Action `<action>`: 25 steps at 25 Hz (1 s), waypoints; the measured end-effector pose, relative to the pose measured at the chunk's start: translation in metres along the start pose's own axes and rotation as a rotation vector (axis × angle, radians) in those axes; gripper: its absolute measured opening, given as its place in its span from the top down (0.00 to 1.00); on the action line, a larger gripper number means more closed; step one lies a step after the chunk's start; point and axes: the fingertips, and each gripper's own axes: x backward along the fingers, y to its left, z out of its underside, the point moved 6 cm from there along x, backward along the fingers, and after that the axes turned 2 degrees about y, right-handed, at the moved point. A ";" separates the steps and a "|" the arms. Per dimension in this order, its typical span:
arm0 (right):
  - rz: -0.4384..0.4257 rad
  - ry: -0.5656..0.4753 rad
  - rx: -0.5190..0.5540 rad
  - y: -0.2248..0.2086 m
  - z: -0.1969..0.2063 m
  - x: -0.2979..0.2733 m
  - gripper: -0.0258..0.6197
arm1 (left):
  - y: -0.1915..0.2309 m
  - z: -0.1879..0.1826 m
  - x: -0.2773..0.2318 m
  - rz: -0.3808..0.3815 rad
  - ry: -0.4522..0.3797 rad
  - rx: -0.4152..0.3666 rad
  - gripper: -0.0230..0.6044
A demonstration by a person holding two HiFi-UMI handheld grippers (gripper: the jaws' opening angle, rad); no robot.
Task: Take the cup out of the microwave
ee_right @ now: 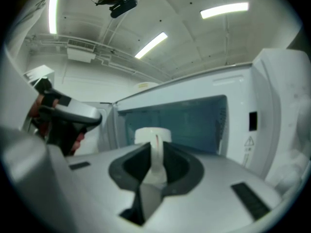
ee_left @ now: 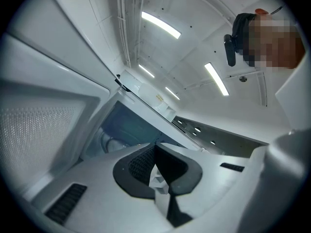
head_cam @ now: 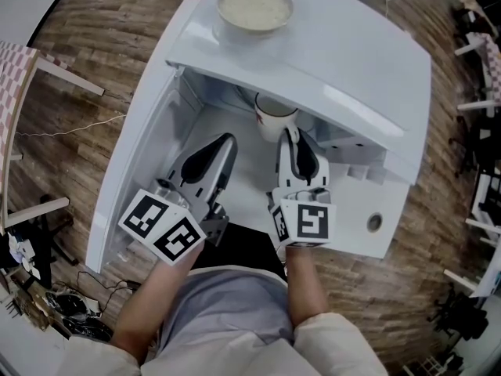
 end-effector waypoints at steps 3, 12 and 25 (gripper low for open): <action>-0.011 0.000 0.000 0.003 -0.002 0.005 0.85 | -0.002 0.000 0.001 0.000 0.001 -0.009 0.95; -0.036 -0.008 -0.008 0.010 -0.008 0.019 0.85 | -0.005 0.002 0.003 0.005 0.001 -0.010 0.95; -0.073 0.001 -0.009 0.020 -0.014 0.036 0.85 | -0.011 0.000 0.007 0.010 0.000 -0.005 0.95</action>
